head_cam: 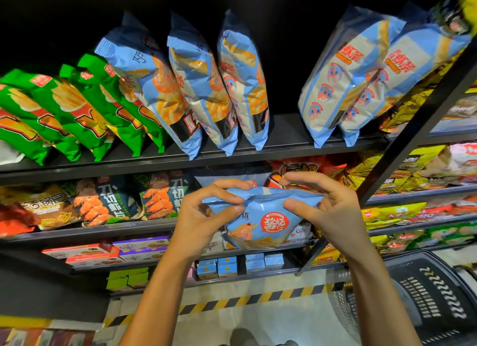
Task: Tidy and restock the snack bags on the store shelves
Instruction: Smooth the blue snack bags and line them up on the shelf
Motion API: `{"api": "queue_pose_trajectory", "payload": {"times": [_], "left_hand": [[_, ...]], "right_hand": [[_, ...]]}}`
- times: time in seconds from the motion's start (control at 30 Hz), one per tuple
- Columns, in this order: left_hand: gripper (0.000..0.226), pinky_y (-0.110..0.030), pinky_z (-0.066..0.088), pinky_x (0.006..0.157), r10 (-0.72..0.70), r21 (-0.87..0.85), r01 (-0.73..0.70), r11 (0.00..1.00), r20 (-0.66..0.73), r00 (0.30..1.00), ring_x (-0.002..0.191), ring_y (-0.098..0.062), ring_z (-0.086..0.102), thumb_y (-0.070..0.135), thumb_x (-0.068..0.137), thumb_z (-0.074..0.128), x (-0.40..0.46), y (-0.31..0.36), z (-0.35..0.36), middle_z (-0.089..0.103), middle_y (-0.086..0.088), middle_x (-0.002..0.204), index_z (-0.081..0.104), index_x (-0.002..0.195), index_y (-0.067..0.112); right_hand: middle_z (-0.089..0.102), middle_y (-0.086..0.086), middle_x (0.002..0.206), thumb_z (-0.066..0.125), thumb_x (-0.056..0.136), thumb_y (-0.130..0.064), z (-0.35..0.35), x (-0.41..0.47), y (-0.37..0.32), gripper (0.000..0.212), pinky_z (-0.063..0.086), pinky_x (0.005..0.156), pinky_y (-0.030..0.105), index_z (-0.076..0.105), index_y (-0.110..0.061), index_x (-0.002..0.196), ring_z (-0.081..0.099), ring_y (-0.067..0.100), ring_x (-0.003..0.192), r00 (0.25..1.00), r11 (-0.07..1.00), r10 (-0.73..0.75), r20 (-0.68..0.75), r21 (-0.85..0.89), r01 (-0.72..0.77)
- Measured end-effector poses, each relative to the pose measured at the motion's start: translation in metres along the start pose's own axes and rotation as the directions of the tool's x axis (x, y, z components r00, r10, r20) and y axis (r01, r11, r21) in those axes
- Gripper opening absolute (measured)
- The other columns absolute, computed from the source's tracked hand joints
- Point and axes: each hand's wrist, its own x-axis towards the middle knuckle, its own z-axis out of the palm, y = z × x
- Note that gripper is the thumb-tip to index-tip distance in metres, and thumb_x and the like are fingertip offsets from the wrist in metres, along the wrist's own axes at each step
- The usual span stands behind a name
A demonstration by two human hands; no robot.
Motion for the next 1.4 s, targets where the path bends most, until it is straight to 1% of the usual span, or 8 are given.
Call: {"api": "queue_pose_trajectory", "payload": {"times": [0.33,0.47,0.53,0.67,0.8,1.03,1.23,1.4], "left_hand": [[0.025,-0.047,0.055,0.096,-0.040,-0.074,0.038,0.997,-0.023,0.999,0.123,-0.042,0.064,-0.011,0.084,0.067,0.000,-0.002,0.003,0.072,-0.018,0.119,0.077,0.085,0.011],[0.017,-0.052,0.055,0.097,-0.084,-0.163,0.062,0.985,-0.127,0.988,0.123,-0.040,0.064,-0.001,0.081,0.072,0.002,-0.004,0.002,0.073,-0.015,0.118,0.076,0.084,0.015],[0.016,-0.043,0.059,0.088,-0.150,-0.232,0.099,0.968,-0.214,0.965,0.119,-0.032,0.068,0.005,0.077,0.075,0.004,-0.002,0.006,0.075,-0.010,0.118,0.078,0.084,0.020],[0.036,-0.033,0.059,0.087,-0.128,-0.169,0.093,0.981,-0.210,0.969,0.125,-0.024,0.065,0.008,0.089,0.071,0.011,0.002,0.017,0.067,-0.006,0.136,0.070,0.122,0.022],[0.070,-0.038,0.050,0.108,-0.128,-0.062,0.119,0.991,-0.175,0.976,0.139,-0.022,0.054,0.056,0.088,0.069,0.012,0.003,0.018,0.058,-0.001,0.148,0.053,0.144,0.018],[0.061,-0.026,0.041,0.113,-0.347,0.113,0.345,0.932,-0.007,0.938,0.139,-0.003,0.050,0.069,0.100,0.034,-0.011,-0.016,0.030,0.060,0.018,0.144,0.057,0.142,0.031],[0.065,-0.051,0.034,0.119,-0.295,0.182,0.292,0.939,-0.014,0.956,0.143,-0.011,0.046,0.066,0.103,0.026,-0.016,-0.019,0.033,0.055,0.011,0.150,0.060,0.143,0.027],[0.060,-0.043,0.036,0.117,-0.279,0.167,0.278,0.946,-0.017,0.960,0.144,-0.010,0.045,0.051,0.106,0.024,-0.018,-0.020,0.030,0.054,0.010,0.151,0.057,0.145,0.020]], "right_hand": [[0.078,-0.001,0.110,0.083,0.083,-0.010,0.001,-0.002,0.006,0.017,0.059,0.092,0.040,0.081,-0.018,0.099,0.072,0.023,0.109,0.992,0.988,-0.127,0.018,-0.083,0.128],[0.059,-0.004,0.146,0.085,0.081,-0.015,-0.002,-0.005,0.010,0.077,0.052,0.107,0.036,0.049,-0.032,0.148,0.054,0.017,0.138,0.975,0.983,0.130,0.180,0.106,-0.151],[0.060,-0.018,0.142,0.089,0.078,-0.015,0.001,-0.010,0.017,0.086,0.050,0.109,0.030,0.043,-0.039,0.147,0.054,0.006,0.135,0.945,0.971,0.233,0.231,-0.001,-0.239],[0.072,-0.017,0.121,0.079,0.078,-0.015,0.015,-0.015,0.027,0.063,0.057,0.093,0.024,0.054,-0.033,0.133,0.067,0.005,0.117,0.973,0.973,0.229,0.012,-0.003,-0.229],[0.075,-0.003,0.121,0.064,0.091,-0.030,0.013,-0.014,0.035,0.044,0.059,0.095,0.034,0.057,-0.021,0.133,0.070,0.015,0.115,0.953,0.971,0.230,-0.199,0.105,-0.213],[0.058,-0.006,0.149,0.058,0.078,-0.087,0.015,-0.009,0.058,0.090,0.044,0.115,0.047,0.048,-0.034,0.151,0.054,0.019,0.139,0.788,0.835,0.546,-0.285,0.259,-0.485],[0.070,0.009,0.128,0.049,0.108,-0.043,0.026,-0.013,0.075,0.049,0.057,0.062,0.018,0.057,-0.009,0.142,0.074,0.001,0.083,0.713,0.769,0.632,-0.305,0.361,-0.527],[0.070,0.002,0.132,0.043,0.103,-0.057,0.029,-0.012,0.070,0.057,0.059,0.066,0.018,0.055,-0.022,0.147,0.073,0.010,0.105,0.713,0.764,0.633,-0.302,0.393,-0.512]]}}
